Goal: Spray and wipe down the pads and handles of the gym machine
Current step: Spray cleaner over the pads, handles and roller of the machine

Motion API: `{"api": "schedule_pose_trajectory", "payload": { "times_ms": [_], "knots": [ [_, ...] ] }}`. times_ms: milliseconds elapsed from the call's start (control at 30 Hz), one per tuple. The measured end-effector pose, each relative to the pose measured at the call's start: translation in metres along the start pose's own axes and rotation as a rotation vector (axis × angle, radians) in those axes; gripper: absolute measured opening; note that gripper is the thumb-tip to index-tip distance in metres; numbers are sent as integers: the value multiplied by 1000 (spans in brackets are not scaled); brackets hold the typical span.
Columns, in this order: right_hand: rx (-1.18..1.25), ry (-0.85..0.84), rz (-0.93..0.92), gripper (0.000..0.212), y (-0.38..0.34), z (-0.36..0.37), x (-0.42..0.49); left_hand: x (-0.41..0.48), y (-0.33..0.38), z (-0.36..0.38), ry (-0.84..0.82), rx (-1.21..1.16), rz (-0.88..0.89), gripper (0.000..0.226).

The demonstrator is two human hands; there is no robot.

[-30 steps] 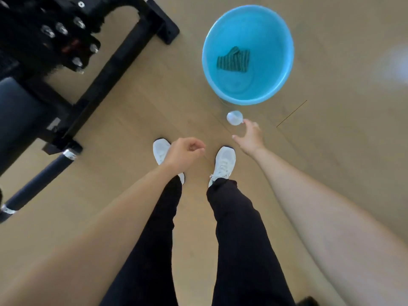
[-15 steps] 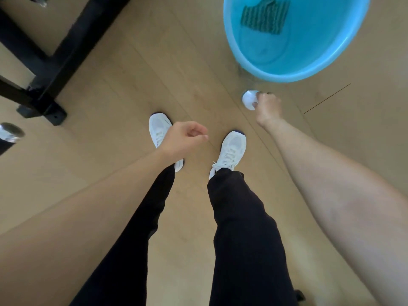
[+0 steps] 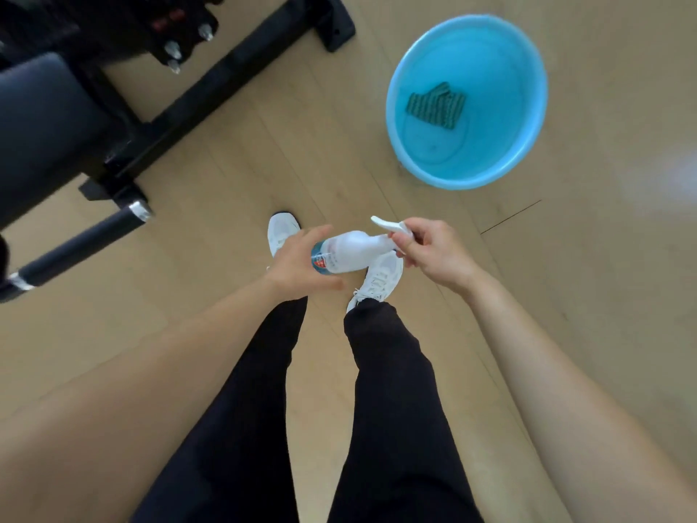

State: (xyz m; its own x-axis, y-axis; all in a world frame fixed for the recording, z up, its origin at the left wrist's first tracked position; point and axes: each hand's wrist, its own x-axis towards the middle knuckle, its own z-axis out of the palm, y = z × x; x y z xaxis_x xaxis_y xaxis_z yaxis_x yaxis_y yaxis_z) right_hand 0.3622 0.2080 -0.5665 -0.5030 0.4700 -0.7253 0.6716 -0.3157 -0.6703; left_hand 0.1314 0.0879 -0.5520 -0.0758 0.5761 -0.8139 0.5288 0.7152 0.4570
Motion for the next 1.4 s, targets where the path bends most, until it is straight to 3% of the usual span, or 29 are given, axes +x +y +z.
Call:
{"api": "schedule_pose_trajectory", "payload": {
  "times_ms": [67, 233, 433, 533, 800, 1067, 1233, 1400],
  "knots": [
    [96, -50, -42, 31, -33, -3, -26, -28, 6, -14, -13, 18, 0, 100],
    [208, -113, -89, 27, -116, -5, -80, -102, 25, -58, 74, 17, 3, 71],
    [386, 8, -182, 25, -201, 17, -138, -193, 48, -98, 184, -167, 45, 65],
    [431, 27, -226, 44, -241, 33, -159, -233, 60, -110, 205, -338, 65, 60],
    [422, 33, -294, 39, -355, 71, -195, -309, 77, -144, 179, -580, 179, 45],
    [237, 177, -438, 38, -431, 127, -205, -350, 56, -200, 140, -886, 280, 45],
    [255, 280, -373, 37, -480, 151, -186, -346, 43, -247, 130, -877, 325, 41],
    [260, 359, -386, 17, -530, 158, -161, -330, 37, -301, 156, -798, 388, 59]
  ]
}}
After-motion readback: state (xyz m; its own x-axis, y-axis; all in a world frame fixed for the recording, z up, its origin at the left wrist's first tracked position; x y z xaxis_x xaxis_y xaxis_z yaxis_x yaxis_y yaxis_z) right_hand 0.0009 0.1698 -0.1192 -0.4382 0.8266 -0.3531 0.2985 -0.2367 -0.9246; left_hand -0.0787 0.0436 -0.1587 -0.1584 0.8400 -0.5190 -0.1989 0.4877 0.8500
